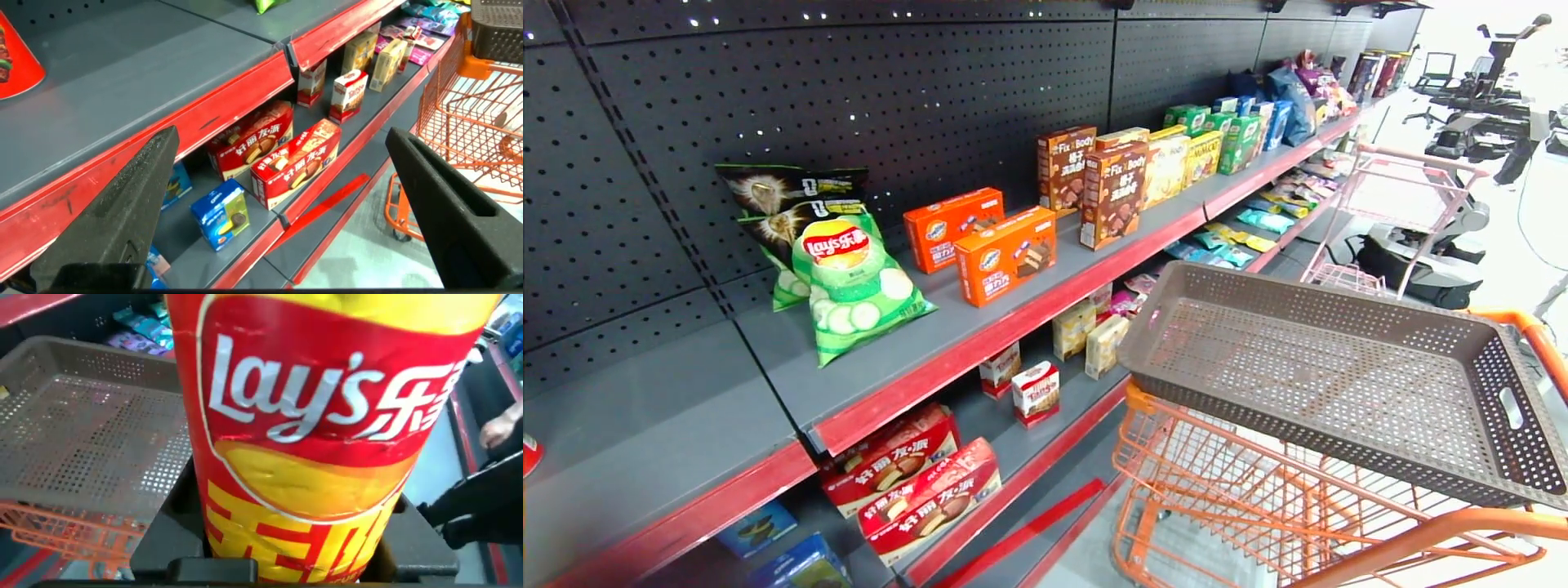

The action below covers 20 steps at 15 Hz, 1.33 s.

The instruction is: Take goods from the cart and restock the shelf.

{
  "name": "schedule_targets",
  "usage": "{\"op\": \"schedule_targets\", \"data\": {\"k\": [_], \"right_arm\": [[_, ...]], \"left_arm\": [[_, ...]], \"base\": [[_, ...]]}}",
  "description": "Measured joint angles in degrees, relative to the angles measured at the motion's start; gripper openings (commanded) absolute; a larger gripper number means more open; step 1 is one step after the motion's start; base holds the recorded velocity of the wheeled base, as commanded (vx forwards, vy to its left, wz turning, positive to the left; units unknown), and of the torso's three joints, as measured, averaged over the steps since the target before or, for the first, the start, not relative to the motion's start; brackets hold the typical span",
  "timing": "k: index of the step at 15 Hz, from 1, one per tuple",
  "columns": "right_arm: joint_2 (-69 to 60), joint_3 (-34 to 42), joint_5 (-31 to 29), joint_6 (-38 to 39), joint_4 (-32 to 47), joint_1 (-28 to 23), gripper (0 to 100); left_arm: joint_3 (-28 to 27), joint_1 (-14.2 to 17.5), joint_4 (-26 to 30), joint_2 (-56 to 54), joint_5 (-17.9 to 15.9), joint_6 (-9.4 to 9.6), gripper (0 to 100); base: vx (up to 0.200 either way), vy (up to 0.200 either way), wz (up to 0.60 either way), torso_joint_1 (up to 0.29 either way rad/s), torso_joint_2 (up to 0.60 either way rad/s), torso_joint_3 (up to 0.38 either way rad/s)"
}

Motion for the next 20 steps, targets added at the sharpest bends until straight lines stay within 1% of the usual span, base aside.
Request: {"op": "schedule_targets", "data": {"k": [3, 4, 6, 7, 8, 9, 10, 13, 14, 17, 20], "right_arm": [[-2.78, 1.67, -0.05, -0.46, 0.55, 0.23, 0], [-3.47, 2.26, -0.05, -1.29, 0.40, 0.23, 0], [-4.60, 3.02, -0.16, -2.93, 0.11, 0.23, 0], [-4.88, 3.04, -0.16, -3.04, 0.09, 0.23, 0], [-5.03, 3.00, -0.17, -3.07, 0.05, 0.23, 0], [-5.14, 2.76, -0.16, -3.50, 0.05, 0.23, 0], [-5.23, 2.69, -0.16, -4.22, -0.04, 0.23, 0], [-5.32, 2.54, -0.11, -4.68, -0.09, 0.28, 0], [-5.38, 2.51, -0.11, -5.50, -0.38, 0.30, 0], [-5.47, 3.83, -0.11, -6.62, -3.39, 0.39, 0], [-5.53, 4.82, -0.13, -6.70, -3.67, 0.48, 0]], "left_arm": [[0.00, 0.00, 0.00, 0.00, 0.00, 0.02, 100], [0.00, 0.00, 0.01, 0.00, -0.16, 0.35, 100], [0.00, -0.07, 0.00, 0.00, -0.60, 1.69, 100], [0.07, -0.07, 0.00, 0.00, -0.57, 1.69, 100], [0.07, -0.07, -0.02, 0.00, -0.45, 1.43, 100], [0.07, -0.07, -0.02, 0.00, -0.24, 0.46, 100], [0.07, -0.07, 0.01, 0.00, -0.05, -0.04, 100], [0.02, -0.07, -0.02, 0.00, 0.06, -0.24, 100], [0.00, -0.07, 0.04, 0.00, 0.01, -0.15, 100], [0.00, -0.07, 0.00, 0.00, -0.07, 0.07, 100], [0.00, -0.07, -0.05, 0.00, -0.07, 0.10, 100]], "base": [[0.000, 0.000, 0.00, 0.000, 0.00, 0.000], [0.000, 0.000, 0.00, 0.000, 0.00, 0.000], [0.000, 0.000, 0.00, 0.000, 0.00, 0.000], [0.000, 0.000, 0.00, 0.000, 0.00, 0.000], [-0.200, 0.000, 0.00, -0.002, 0.00, 0.002], [-0.200, 0.000, 0.00, 0.007, 0.01, -0.002], [-0.200, 0.000, 0.00, 0.017, 0.01, -0.002], [-0.200, 0.000, 0.00, 0.002, 0.00, 0.002], [0.000, 0.000, 0.00, 0.000, 0.00, 0.000], [0.000, 0.000, 0.60, -0.006, 0.00, 0.004], [0.000, 0.000, 0.60, 0.004, 0.00, 0.004]]}}
